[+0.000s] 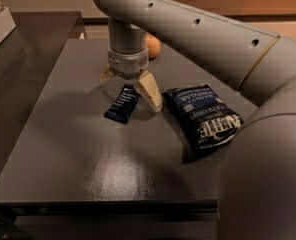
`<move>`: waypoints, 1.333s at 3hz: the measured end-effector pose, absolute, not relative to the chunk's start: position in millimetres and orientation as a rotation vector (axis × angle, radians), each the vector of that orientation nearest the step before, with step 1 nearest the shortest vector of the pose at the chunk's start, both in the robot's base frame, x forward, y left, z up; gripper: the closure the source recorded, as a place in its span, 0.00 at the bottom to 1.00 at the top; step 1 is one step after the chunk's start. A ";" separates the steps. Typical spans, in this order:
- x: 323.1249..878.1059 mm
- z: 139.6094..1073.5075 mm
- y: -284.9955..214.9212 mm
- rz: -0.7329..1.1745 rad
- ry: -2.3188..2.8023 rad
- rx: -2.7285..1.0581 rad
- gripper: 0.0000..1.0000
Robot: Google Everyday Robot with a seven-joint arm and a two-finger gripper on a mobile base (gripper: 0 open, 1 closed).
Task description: Pick rxbar blueberry
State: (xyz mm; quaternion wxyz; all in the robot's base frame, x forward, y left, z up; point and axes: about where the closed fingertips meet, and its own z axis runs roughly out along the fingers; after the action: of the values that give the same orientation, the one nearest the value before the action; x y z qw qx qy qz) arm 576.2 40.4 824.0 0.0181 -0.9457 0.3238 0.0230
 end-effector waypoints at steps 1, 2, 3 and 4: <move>576.0 818.6 41.0 0.076 1.002 -2.950 0.16; 576.2 822.6 42.3 0.077 1.007 -2.930 0.40; 576.0 826.0 42.3 0.077 1.008 -2.928 0.64; 574.4 844.7 40.2 0.064 1.057 -2.876 1.00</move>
Offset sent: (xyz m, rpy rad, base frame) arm -0.0088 -0.0058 0.0080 -0.0033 0.0264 -0.0101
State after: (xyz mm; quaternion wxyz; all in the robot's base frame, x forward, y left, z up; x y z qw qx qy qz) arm 574.4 40.2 844.7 0.0382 -0.9377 0.3447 0.0208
